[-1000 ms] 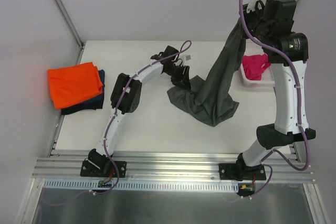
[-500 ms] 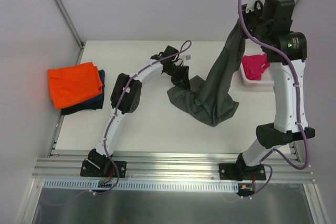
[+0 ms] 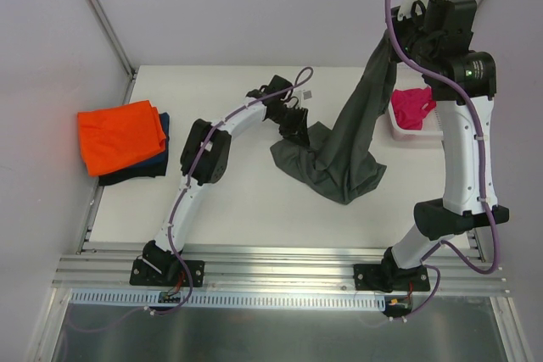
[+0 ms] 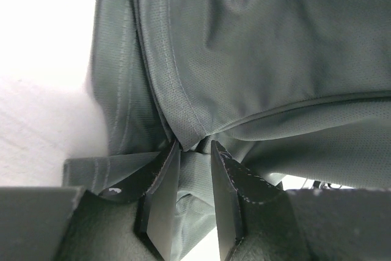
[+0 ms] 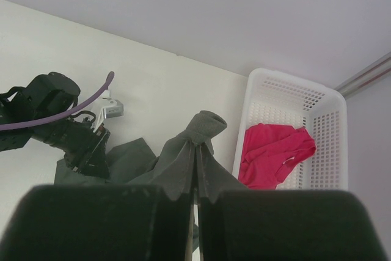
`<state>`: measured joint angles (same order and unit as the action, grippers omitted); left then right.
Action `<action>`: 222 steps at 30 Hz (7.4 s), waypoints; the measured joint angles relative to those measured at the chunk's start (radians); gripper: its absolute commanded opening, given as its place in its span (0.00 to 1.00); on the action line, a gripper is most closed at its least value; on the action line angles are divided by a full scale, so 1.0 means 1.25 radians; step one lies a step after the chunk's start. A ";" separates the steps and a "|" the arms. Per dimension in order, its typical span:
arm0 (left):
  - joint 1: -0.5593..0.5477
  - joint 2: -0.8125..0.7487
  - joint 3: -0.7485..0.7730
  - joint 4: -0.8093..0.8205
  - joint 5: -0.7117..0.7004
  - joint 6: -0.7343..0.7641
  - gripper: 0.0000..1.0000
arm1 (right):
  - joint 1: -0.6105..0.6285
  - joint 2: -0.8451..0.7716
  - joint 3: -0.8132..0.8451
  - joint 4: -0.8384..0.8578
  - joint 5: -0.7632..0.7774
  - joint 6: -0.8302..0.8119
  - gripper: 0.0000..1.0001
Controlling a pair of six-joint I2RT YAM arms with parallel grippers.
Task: Fold and stack the t-shirts
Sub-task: Flatten out the tshirt, then fold the flattened tshirt in 1/3 of the way
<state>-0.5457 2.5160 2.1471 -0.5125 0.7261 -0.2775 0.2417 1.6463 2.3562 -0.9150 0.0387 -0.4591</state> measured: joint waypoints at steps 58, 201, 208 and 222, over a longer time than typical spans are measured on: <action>0.220 -0.465 0.007 -0.115 -0.144 0.283 0.00 | -0.104 0.022 -0.057 0.143 0.023 -0.018 0.01; 0.403 -0.348 -0.089 -0.070 -0.212 0.467 0.00 | -0.161 0.361 -0.219 0.310 -0.197 -0.004 0.01; 0.407 -0.340 -0.086 -0.069 -0.212 0.467 0.00 | -0.150 0.381 -0.230 0.318 -0.187 -0.011 0.00; 0.427 -0.337 -0.156 -0.061 -0.205 0.458 0.00 | -0.146 0.375 -0.376 0.303 -0.187 -0.029 0.01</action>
<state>-0.0116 2.0949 1.9526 -0.5884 0.4702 0.2951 0.0589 2.1155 1.8858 -0.5365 -0.1955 -0.4953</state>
